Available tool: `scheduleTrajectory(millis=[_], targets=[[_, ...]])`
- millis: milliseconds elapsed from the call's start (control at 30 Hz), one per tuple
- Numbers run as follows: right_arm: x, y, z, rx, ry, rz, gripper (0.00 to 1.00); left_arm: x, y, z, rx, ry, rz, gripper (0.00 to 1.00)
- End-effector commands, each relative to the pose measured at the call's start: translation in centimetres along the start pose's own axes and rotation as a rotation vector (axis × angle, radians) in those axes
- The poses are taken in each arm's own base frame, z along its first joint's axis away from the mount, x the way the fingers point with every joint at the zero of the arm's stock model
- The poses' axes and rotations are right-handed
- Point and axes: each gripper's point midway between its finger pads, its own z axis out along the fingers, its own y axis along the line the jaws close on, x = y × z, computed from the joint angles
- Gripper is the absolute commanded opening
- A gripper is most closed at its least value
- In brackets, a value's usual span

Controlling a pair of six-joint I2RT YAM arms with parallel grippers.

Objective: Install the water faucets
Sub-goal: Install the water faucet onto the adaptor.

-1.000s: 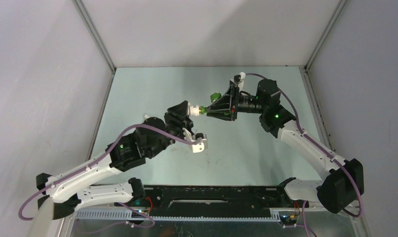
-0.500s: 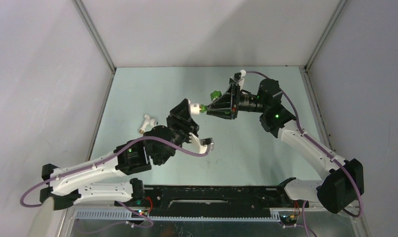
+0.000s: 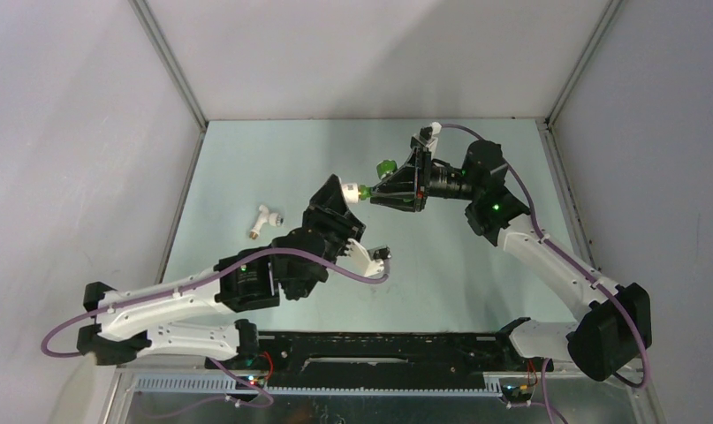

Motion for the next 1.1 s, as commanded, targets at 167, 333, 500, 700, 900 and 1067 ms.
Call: scheduleTrajectory(millis=[167,333,500,700,900,1067], targets=[[0.4,-2.8,0.7,0.081,0.029,0.118,0.00,-2.2,2.8,-0.3,-0.062,-0.095,0.092,0.22],[0.0,-2.7,0.4,0.077,0.020,0.111,0.00,-2.0,2.5,-0.6,-0.065,-0.101,0.044,0.56],[-0.2,-2.7,0.1,0.079,0.013,0.108,0.00,-1.8,3.0,-0.8,-0.091,-0.104,-0.022,0.86],[-0.6,-2.9,-0.2,0.087,-0.004,0.099,0.00,-1.7,2.9,-0.9,-0.100,-0.110,-0.059,1.00],[-2.1,-3.2,-1.6,0.100,-0.056,0.083,0.00,-1.1,2.4,-1.3,-0.114,-0.112,-0.169,1.00],[-3.4,-3.5,-3.1,0.119,-0.105,0.060,0.00,-0.9,0.7,-2.3,-0.075,-0.170,-0.298,1.00]])
